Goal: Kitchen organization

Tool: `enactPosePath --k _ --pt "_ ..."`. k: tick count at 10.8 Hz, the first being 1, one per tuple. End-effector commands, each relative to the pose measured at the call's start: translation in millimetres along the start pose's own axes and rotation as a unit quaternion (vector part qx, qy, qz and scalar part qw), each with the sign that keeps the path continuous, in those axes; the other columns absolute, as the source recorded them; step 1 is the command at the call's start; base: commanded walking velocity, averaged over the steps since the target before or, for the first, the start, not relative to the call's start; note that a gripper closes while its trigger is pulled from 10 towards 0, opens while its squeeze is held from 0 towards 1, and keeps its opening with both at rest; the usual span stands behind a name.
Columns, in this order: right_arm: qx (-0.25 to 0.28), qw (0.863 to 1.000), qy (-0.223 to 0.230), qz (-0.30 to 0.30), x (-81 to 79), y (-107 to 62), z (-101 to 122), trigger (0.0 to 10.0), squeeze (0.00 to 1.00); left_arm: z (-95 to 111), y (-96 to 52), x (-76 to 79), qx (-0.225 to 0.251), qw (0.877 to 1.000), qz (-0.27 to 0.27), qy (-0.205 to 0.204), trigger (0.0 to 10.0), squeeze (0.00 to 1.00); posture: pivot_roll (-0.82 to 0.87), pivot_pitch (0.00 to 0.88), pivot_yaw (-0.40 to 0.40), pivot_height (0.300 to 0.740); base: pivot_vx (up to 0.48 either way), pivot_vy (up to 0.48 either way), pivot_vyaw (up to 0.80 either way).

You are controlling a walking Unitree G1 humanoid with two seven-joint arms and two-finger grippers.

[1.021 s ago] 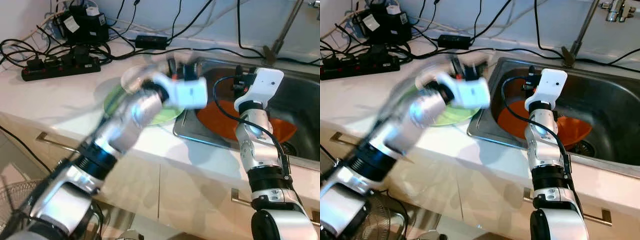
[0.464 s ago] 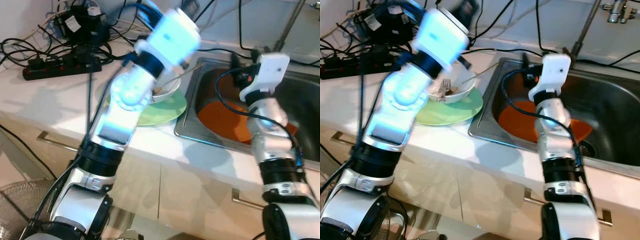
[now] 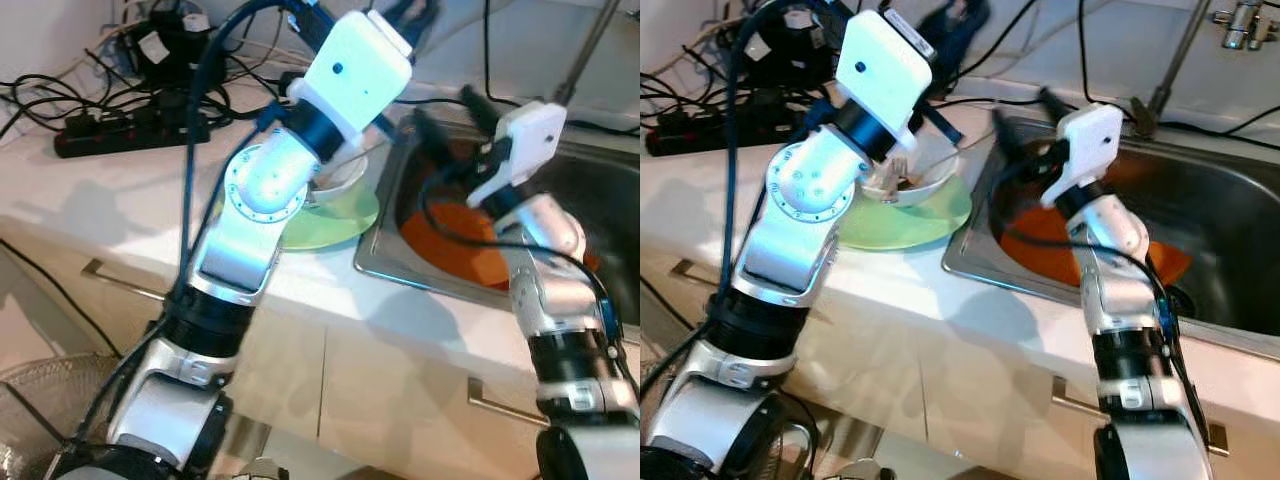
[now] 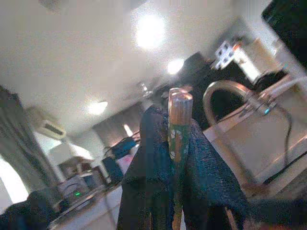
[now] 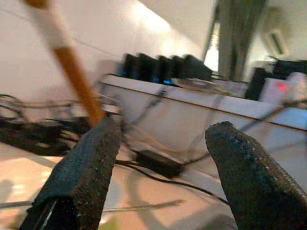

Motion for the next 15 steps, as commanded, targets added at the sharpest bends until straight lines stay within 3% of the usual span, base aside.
enactPosePath --k 1,3,4,6,9,10,13,15 --pt "0.007 1.000 0.007 0.017 -5.2 0.3 5 10.0 0.00 14 2.3 -4.0 0.025 1.000 -0.002 -0.015 10.0 0.00 0.20 0.036 0.008 0.725 0.000 0.000 0.00" --pt "0.011 1.000 0.014 0.018 -8.1 2.3 5 10.0 0.00 13 2.3 5.3 0.022 0.998 -0.032 -0.043 10.0 0.00 0.20 0.035 0.009 0.725 0.000 0.000 0.00" --pt "0.010 1.000 0.017 0.020 -8.4 2.3 5 10.0 0.00 11 -0.3 18.7 0.018 0.993 -0.066 -0.092 10.0 0.00 0.21 0.034 0.007 0.725 0.000 0.000 0.00" --pt "0.011 1.000 0.017 0.017 -7.4 2.7 6 10.0 0.00 9 -3.9 26.5 0.012 0.986 -0.082 -0.143 10.0 0.00 0.20 0.033 0.006 0.725 0.000 0.000 0.00" --pt "0.014 1.000 0.020 0.009 -5.7 3.7 7 10.0 0.00 8 -7.5 25.7 0.009 0.982 -0.088 -0.169 10.0 0.00 0.21 0.035 0.005 0.725 0.000 0.000 0.00" --pt "0.015 1.000 0.022 0.011 -7.2 4.4 8 10.0 0.00 9 -8.3 26.1 0.010 0.976 -0.088 -0.197 10.0 0.00 0.20 0.036 0.005 0.725 0.000 0.000 0.00" --pt "0.022 0.999 0.037 0.030 -16.8 7.2 10 10.0 0.00 13 -8.6 24.0 0.018 0.967 -0.090 -0.236 10.0 0.00 0.20 0.037 0.011 0.725 0.000 0.000 0.00" --pt "0.025 0.998 0.045 0.041 -22.8 7.7 11 10.0 0.00 15 -8.7 22.5 0.022 0.966 -0.092 -0.241 10.0 0.00 0.20 0.038 0.016 0.725 0.000 0.000 0.00"
Point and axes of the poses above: a point about 5 cm out from each wrist's last joint towards the gripper, its own y axis pointing out of the wrist towards the gripper, its own z axis along the axis of the wrist's last joint, x = y × z, the point moved 5 cm from there along y, pointing out of the wrist towards the gripper, and after that the axes turned 8 degrees about y, right-handed, at the moved point
